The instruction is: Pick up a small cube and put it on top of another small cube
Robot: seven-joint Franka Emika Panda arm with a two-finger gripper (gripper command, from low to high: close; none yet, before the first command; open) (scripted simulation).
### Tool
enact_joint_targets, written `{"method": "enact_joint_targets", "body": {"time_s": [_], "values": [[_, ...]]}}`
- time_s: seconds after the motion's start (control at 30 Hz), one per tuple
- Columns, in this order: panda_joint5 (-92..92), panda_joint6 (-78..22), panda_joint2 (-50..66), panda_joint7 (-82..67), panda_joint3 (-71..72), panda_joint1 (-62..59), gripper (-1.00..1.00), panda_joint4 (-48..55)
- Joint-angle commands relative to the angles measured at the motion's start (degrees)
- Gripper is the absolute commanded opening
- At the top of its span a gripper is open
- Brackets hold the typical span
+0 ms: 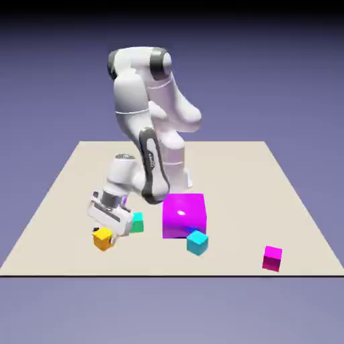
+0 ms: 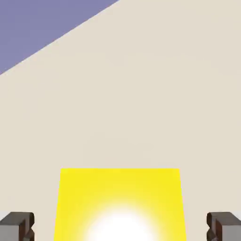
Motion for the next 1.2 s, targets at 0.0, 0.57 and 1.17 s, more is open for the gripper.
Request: {"method": "enact_joint_targets", "body": {"time_s": [0.0,0.57,1.17], "values": [[0.0,0.0,0.0,0.0,0.0,0.0,-1.00,0.0],[-8.6,-26.7,-10.4,-27.7,17.8,12.7,-1.00,6.6],[-24.4,-35.6,1.3,-44.4,24.7,27.2,1.00,20.7]]}}
